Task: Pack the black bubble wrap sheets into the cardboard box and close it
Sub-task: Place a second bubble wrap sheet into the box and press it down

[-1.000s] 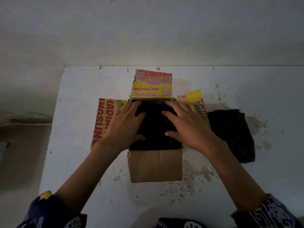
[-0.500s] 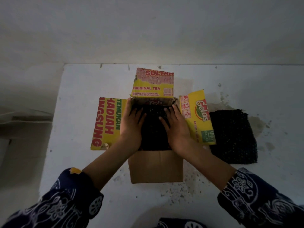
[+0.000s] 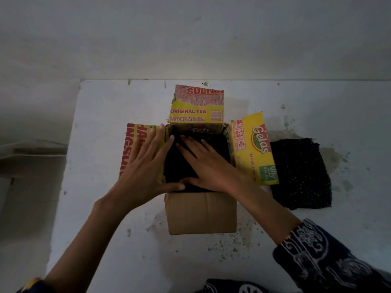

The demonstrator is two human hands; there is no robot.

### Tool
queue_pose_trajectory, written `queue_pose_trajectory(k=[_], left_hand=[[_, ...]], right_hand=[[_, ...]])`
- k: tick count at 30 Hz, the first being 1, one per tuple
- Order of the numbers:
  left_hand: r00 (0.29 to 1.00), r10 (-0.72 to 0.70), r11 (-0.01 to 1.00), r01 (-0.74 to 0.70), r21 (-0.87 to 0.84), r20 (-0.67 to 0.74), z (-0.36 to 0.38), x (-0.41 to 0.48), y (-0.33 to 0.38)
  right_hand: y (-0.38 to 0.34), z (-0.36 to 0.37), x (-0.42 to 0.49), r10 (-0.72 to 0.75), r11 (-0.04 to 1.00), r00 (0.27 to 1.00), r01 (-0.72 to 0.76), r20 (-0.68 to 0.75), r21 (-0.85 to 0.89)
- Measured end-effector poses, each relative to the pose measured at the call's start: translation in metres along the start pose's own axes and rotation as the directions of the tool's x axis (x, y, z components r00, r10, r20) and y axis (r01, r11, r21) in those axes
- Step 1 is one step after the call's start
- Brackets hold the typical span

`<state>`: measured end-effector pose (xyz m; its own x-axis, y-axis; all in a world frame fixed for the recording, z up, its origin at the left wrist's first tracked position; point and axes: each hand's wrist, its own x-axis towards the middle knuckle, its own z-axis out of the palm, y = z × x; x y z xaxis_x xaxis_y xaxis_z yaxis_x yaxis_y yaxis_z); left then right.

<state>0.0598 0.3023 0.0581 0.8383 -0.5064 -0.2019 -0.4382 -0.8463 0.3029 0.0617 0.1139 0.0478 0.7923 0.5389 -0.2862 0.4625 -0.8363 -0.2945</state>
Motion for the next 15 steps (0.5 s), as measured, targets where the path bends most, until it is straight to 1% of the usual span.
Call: queue_pose_trajectory(k=[2,9,15], left_hand=[[0.999,-0.025,0.999,0.026,-0.019,0.029,0.006,-0.007,-0.006],[0.999,-0.003,0.990,0.008,-0.141,0.037,0.017,-0.011,-0.005],[0.999,-0.005,0.988,0.010,-0.156,0.033,0.018,-0.010,-0.004]], right_hand=[[-0.001,0.011,0.012,-0.031,0.999,0.999,0.032,0.028,-0.040],[-0.004,0.027,0.025,0.015,0.983,0.996,0.001,0.083,-0.186],[-0.010,0.028,0.033,0.040,0.972,0.996,-0.020,0.082,-0.234]])
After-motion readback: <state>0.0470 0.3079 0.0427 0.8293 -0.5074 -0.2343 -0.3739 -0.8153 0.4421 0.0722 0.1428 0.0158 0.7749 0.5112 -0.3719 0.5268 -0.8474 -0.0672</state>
